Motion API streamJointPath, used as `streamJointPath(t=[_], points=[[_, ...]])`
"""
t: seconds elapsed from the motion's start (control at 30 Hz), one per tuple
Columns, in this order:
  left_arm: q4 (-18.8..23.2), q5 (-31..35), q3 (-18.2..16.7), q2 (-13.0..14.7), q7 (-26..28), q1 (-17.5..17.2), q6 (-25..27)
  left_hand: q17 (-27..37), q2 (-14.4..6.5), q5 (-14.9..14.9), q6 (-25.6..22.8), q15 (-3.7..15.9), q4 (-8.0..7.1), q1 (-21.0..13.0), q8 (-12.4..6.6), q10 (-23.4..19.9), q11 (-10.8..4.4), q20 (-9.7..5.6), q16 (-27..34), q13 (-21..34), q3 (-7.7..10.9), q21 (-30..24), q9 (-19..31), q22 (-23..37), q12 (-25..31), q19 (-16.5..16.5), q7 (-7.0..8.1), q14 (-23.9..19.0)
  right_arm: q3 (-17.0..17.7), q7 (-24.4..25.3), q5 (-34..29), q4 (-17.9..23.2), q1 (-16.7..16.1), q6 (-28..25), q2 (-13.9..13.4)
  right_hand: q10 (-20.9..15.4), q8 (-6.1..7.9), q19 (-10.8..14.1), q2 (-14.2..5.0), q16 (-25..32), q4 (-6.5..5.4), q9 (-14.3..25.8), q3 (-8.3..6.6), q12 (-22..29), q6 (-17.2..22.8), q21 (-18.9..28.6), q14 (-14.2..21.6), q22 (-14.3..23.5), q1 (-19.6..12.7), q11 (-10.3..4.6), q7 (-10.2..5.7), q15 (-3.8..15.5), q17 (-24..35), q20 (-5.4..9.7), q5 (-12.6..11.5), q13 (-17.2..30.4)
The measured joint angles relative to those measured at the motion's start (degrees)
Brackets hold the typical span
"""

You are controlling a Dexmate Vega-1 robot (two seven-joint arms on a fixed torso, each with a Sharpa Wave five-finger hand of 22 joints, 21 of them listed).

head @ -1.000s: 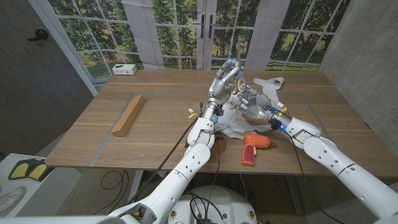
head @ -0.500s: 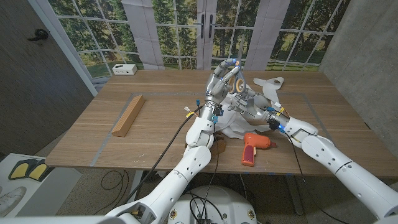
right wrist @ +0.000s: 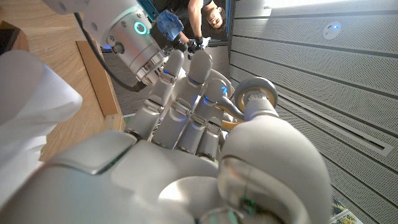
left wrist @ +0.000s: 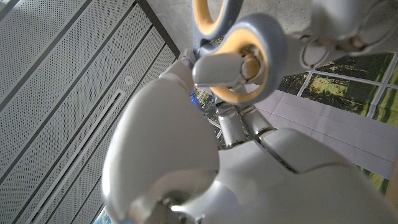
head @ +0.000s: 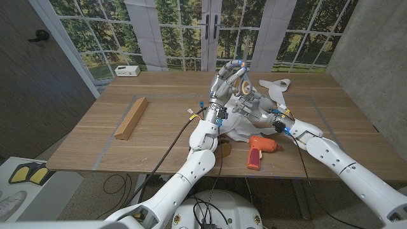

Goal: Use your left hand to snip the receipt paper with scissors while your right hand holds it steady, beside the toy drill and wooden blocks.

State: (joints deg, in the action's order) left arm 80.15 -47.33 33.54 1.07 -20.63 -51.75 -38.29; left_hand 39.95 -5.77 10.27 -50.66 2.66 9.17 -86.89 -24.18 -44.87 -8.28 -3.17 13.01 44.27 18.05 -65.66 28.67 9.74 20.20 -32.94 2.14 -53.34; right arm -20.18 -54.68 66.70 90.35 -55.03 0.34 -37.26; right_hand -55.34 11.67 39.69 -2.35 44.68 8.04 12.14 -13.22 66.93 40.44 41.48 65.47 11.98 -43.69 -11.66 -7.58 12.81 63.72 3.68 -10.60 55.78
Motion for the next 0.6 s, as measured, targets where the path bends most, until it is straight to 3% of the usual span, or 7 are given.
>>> streamJointPath(t=[0.6], points=[[-1.27, -0.41, 0.32, 0.17, -1.16, 0.63, -0.63, 0.28, -0.16, 0.18, -0.73, 0.0, 0.0, -0.16, 0.0, 0.0, 0.0, 0.0, -0.24, -0.01, 0.0, 0.0, -0.26, 0.0, 0.0, 0.0, -0.08, 0.0, 0.43, 0.01, 0.88, -1.19, 0.16, -0.47, 1.49, -0.79, -0.24, -0.09, -0.83, 0.9, 0.17, 0.27, 1.13, 0.07, 0.82, 1.34, 0.56, -0.27, -0.82, -0.09, 0.42, 0.08, -0.23, 0.1, 0.0, 0.08]])
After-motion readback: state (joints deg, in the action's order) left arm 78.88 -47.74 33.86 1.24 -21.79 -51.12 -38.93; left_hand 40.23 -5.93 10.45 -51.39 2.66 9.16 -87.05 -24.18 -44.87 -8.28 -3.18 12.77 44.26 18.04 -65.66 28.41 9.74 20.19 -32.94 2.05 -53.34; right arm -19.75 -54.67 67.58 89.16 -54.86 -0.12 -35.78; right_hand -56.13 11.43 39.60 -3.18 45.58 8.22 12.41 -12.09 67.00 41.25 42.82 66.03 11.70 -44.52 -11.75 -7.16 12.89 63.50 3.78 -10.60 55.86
